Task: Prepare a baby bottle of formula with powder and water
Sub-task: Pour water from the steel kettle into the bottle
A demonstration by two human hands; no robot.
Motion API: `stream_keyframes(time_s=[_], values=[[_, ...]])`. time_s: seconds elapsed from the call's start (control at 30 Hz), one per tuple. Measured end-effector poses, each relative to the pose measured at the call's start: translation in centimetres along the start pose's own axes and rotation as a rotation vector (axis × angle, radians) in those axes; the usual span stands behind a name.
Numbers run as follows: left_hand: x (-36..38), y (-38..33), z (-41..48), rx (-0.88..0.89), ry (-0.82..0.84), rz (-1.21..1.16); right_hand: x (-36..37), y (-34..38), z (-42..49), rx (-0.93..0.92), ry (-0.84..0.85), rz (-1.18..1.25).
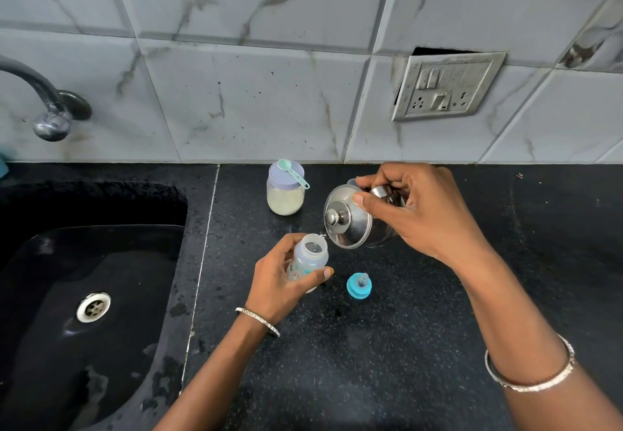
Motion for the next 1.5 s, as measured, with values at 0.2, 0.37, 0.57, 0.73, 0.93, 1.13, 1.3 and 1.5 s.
stream_keyframes(time_s=[0.2,0.37,0.57,0.73,0.93,1.13,1.3,1.5], values=[[-0.11,-0.02,0.04,-0.013,-0.002,-0.012,-0.02,-0.12,0.08,0.017,0.009,0.001],[-0.28,-0.06,0.0,-0.015,-0.012,-0.023,0.07,-0.16,0.05,0.026,0.014,0.002],[-0.29,0.0,-0.06,-0.014,-0.008,-0.032,0.17,-0.32,-0.07,0.034,0.018,-0.003],[-0.34,0.1,-0.02,-0.013,-0.005,-0.027,0.26,-0.29,-0.24,0.027,0.019,-0.001],[-0.37,0.13,-0.05,-0.008,-0.002,-0.018,0.26,-0.39,-0.37,0.032,0.023,0.001],[-0.32,0.06,-0.11,-0.002,0.002,-0.022,0.18,-0.3,-0.46,0.029,0.018,-0.001],[-0.27,0.1,-0.16,-0.006,0.003,-0.018,0.04,-0.08,-0.51,0.019,0.013,-0.01],[-0.17,0.39,-0.05,-0.009,0.007,-0.007,0.07,0.02,-0.53,0.006,0.007,-0.021]])
Point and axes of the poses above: each hand's wrist, its own z-axis towards the middle knuckle, its own x-axis out of the palm, y = z × x, the point moved 3 cm from there along z, towards the middle knuckle, and after that the axes turned 10 degrees about -y, right-handed, at the moved point
